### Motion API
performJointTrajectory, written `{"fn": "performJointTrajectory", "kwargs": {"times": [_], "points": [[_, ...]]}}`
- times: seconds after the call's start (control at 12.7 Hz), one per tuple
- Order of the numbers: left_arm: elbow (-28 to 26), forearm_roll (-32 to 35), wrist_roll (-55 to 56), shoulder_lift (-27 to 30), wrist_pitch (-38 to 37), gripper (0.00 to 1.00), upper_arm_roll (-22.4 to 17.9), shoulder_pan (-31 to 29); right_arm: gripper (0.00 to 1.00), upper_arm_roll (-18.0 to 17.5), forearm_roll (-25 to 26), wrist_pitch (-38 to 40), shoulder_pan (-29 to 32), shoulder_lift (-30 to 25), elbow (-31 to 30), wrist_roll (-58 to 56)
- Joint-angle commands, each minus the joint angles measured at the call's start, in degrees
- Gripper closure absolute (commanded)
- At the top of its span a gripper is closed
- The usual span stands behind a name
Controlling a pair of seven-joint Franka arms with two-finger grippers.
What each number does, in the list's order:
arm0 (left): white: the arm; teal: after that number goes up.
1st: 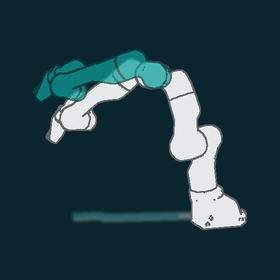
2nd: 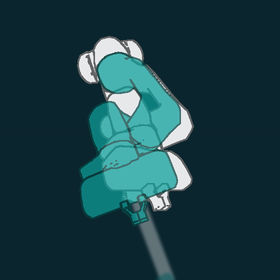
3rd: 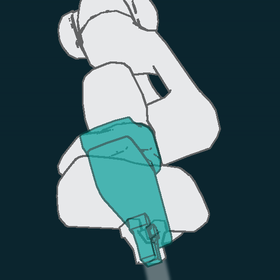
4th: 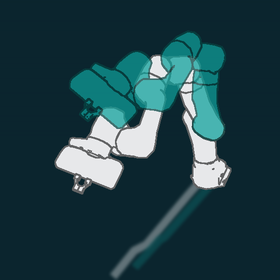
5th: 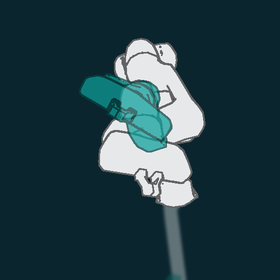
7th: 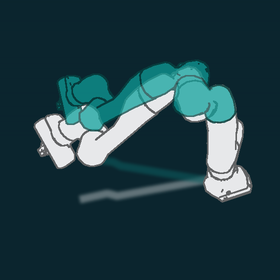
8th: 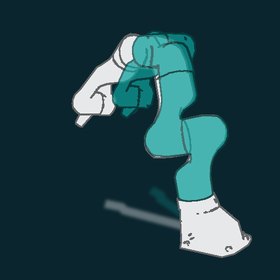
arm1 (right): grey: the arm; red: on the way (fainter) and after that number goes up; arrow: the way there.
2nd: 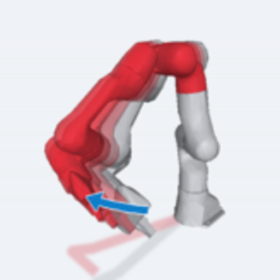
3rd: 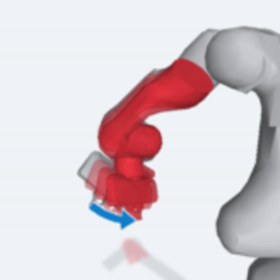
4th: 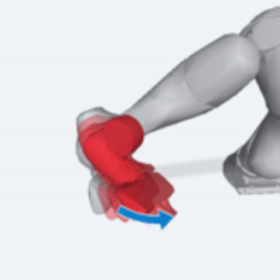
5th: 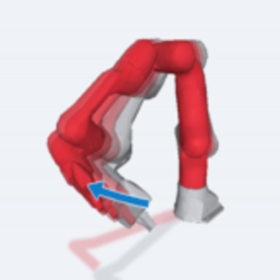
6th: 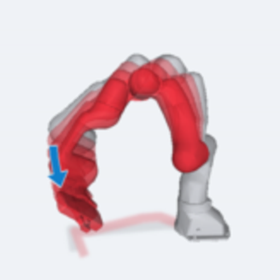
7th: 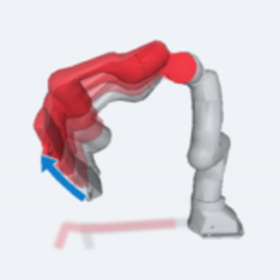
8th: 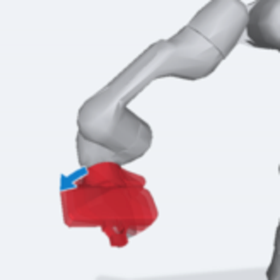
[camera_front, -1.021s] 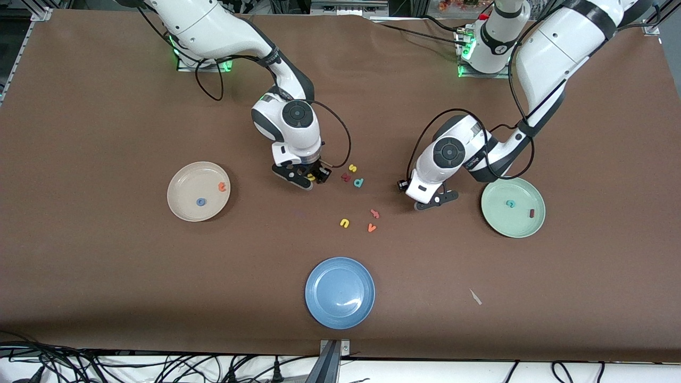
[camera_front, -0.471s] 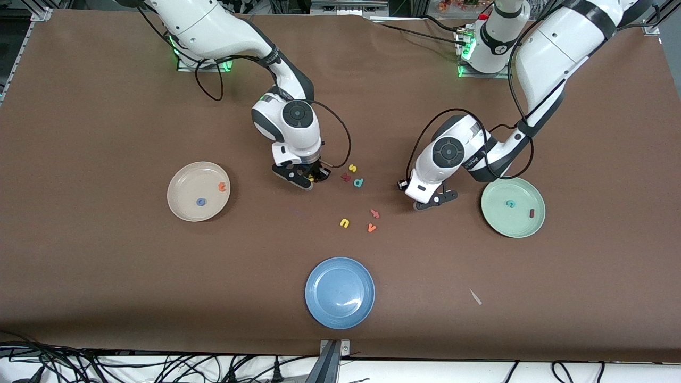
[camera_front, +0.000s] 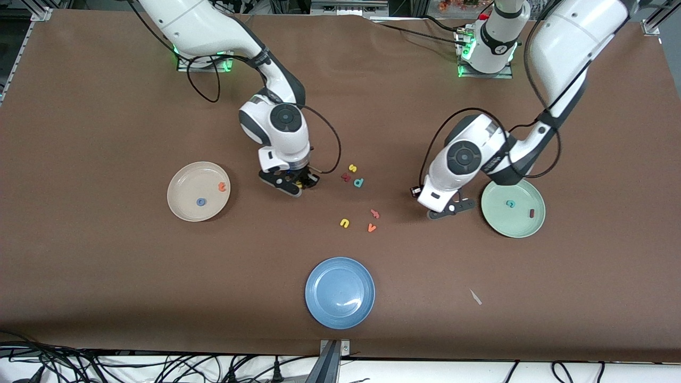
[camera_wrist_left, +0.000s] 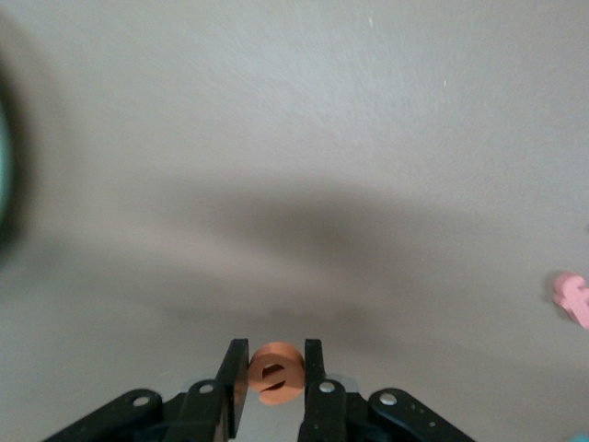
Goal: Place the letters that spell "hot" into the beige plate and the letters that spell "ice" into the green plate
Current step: 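Place the orange e on the green plate and yellow u on the cream plate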
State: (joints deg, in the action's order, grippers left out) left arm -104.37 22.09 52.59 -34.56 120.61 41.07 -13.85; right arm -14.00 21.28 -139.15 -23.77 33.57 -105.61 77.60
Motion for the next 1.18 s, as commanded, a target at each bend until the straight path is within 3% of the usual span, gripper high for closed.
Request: {"fn": "performJointTrajectory", "kwargs": {"times": [0.0, 0.24, 0.39, 0.55, 0.79, 0.86, 0.94, 1.02, 1.1], "points": [[2.4, -4.94, -12.91, 5.64, -11.05, 0.99, 3.92, -7.92, 0.92, -2.68, -0.79, 1.69, 5.81, -6.3, -4.41, -7.07], [6.01, -4.78, -26.01, 5.82, -21.54, 0.99, 5.25, -14.43, 0.92, -3.14, -6.32, 7.29, 12.15, -12.98, -8.21, -24.89], [5.58, -4.07, -34.27, 5.13, -21.38, 0.98, 4.55, -18.39, 0.92, -2.96, -10.19, 11.96, 16.63, -15.71, -8.21, -37.46], [5.4, -0.67, -40.27, 2.24, -19.64, 0.98, 4.46, -22.43, 0.92, -2.09, -10.82, 14.51, 20.33, -16.69, -8.21, -46.71], [4.7, 7.68, -40.9, -5.05, -13.49, 0.97, 2.36, -23.94, 0.86, 2.73, -11.17, 15.32, 23.24, -16.78, -8.3, -58.49], [4.7, 8.93, -40.99, -6.55, -12.34, 0.95, 1.05, -23.94, 0.6, 3.36, -12.31, 15.32, 23.33, -16.69, -8.3, -59.4], [4.7, 9.2, -40.99, -7.35, -11.63, 0.92, 0.08, -23.94, 0.14, 3.72, -14.4, 15.49, 23.33, -16.61, -8.3, -59.23], [4.7, 9.29, -41.08, -8.14, -11.54, 0.9, -0.63, -23.94, 0.0, 3.72, -15.82, 15.58, 23.33, -16.6, -8.21, -59.14], [4.7, 9.38, -41.08, -8.67, -11.45, 0.84, -0.9, -23.94, 0.0, 3.72, -16.01, 15.58, 23.33, -16.6, -8.12, -59.05]]}}
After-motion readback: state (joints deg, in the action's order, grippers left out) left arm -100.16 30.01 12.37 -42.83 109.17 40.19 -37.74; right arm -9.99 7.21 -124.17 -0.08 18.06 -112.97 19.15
